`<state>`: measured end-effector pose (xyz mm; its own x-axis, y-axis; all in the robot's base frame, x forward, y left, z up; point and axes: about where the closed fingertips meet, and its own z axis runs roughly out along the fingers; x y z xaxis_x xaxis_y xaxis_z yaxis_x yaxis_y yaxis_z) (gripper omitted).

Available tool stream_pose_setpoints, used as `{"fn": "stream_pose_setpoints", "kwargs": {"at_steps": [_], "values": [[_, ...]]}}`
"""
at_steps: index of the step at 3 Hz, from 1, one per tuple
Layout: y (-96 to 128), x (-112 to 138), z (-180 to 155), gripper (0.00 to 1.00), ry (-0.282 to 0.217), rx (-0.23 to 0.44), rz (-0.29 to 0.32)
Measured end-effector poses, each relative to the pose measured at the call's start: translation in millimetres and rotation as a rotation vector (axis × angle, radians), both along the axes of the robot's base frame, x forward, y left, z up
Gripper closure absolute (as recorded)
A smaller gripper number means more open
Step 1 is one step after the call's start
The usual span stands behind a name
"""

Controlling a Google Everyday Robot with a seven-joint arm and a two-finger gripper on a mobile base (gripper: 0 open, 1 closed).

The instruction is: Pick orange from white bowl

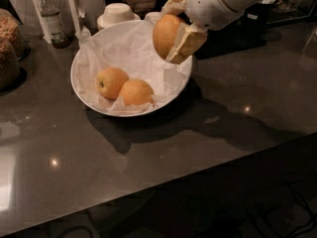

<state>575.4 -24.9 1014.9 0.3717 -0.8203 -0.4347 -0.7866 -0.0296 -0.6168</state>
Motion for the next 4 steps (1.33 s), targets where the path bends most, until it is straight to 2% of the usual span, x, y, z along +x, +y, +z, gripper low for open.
{"fn": "stream_pose_setpoints", "kwargs": {"at_steps": [1,3,4], "values": [[11,-26,28,1.0,-0.112,0.136,0.077],[54,-112,71,1.0,-0.26,0.338,0.254],[53,-128,92,1.0,-0.318,0.371,0.268]]}}
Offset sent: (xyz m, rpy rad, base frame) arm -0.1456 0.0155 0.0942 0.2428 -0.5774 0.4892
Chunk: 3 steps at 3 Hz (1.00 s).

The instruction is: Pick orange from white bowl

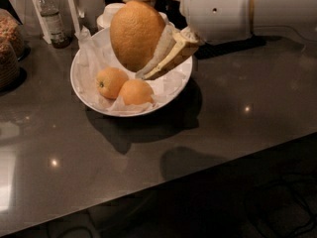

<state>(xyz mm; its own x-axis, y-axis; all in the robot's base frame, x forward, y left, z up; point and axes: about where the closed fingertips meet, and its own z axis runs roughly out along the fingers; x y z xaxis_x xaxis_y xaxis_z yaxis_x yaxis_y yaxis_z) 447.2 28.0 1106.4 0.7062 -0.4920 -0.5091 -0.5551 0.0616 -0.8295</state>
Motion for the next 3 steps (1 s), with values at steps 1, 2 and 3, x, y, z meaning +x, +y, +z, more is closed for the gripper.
{"fn": "stream_pose_setpoints", "kwargs": {"at_steps": [1,2,3], "values": [[0,0,0,1.0,-0.001,-0.001,-0.001],[5,-6,7,1.0,-0.005,0.021,0.017],[4,-28,22,1.0,-0.005,0.191,0.108]]}}
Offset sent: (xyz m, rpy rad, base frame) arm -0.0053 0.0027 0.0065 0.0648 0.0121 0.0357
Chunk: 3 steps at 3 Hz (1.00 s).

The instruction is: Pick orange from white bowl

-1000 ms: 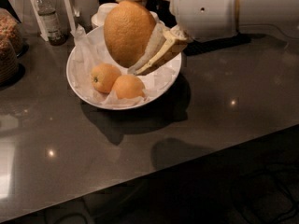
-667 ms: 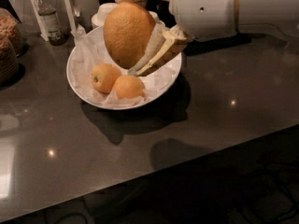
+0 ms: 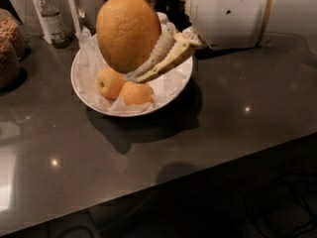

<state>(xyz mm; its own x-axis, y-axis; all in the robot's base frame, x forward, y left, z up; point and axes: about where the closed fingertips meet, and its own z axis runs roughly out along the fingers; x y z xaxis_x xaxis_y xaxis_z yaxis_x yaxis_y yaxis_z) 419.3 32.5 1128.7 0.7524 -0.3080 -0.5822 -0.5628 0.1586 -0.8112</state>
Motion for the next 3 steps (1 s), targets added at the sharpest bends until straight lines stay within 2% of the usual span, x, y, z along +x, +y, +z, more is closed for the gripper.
{"fn": "stream_pose_setpoints", "kwargs": {"at_steps": [1,2,3], "values": [[4,-23,20,1.0,0.01,0.194,0.091],[7,-38,22,1.0,0.077,0.399,0.16],[16,-46,32,1.0,0.098,0.445,0.197]]}}
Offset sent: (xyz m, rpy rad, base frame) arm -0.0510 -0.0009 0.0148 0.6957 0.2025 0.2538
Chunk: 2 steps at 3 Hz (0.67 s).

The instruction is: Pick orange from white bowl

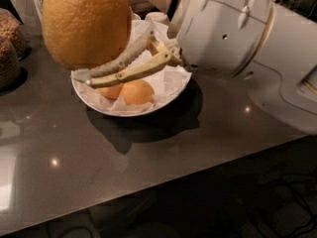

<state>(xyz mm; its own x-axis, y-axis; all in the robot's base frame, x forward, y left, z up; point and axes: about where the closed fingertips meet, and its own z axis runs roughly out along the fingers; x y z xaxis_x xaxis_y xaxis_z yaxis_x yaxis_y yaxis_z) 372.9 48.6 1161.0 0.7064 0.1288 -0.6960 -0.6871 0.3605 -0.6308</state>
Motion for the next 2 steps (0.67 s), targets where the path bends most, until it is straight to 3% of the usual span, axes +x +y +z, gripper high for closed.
{"fn": "stream_pose_setpoints", "kwargs": {"at_steps": [2], "values": [[-1.5,-0.7,-3.0,1.0,0.012,-0.006,-0.012]]}}
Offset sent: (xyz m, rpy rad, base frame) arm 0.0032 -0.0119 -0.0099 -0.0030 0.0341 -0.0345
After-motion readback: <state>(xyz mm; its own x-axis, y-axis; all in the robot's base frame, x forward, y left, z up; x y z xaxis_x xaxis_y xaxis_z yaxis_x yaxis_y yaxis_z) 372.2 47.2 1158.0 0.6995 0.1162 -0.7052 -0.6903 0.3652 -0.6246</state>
